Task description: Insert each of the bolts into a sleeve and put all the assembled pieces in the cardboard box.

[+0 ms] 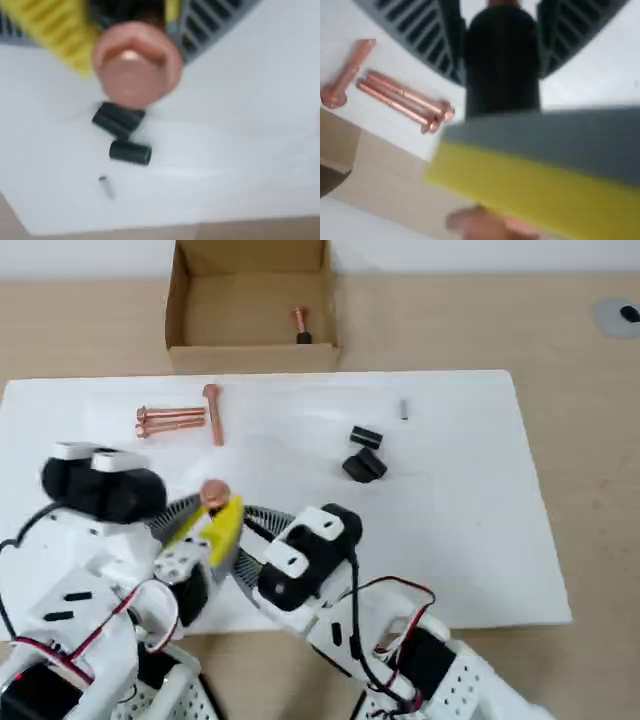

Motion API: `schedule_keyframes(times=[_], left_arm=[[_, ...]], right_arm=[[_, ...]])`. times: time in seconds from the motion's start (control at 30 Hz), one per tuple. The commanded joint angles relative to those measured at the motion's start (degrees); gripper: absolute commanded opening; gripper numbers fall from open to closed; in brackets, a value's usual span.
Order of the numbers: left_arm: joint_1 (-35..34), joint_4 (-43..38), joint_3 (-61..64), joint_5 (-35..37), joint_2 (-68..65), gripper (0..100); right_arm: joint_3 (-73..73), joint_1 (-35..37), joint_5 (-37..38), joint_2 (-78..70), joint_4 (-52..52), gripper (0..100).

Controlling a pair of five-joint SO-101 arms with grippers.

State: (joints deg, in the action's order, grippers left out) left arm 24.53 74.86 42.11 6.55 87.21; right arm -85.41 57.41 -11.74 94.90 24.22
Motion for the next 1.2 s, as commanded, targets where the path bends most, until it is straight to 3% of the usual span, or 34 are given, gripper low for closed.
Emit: schedule_keyframes(times=[0.0, 0.47, 0.6, 0.73, 0.9, 1.17], left_arm=[[0.4, 3.0, -2.8, 2.5, -0.7, 20], [0.4, 13.3, -7.7, 1.7, -0.7, 23], [0.2, 16.5, -11.9, -0.3, -0.8, 23], [-5.2, 19.0, -16.3, -2.1, -1.4, 22], [-11.7, 19.3, -17.1, -7.2, -2.8, 13], [-15.1, 19.0, -17.3, -12.3, -2.7, 0]], right_arm=[[0.5, -1.0, 0.5, 1.1, -1.8, 0.9], [0.7, -1.3, 0.5, 1.1, -1.9, 0.9], [1.7, -5.8, -0.9, 0.6, -3.2, 0.9], [7.2, -13.0, -2.3, -1.1, -3.1, 0.9], [19.7, -20.9, -2.3, -14.0, -3.4, 0.9], [50.4, -27.4, -2.3, -47.0, -3.4, 0.9]])
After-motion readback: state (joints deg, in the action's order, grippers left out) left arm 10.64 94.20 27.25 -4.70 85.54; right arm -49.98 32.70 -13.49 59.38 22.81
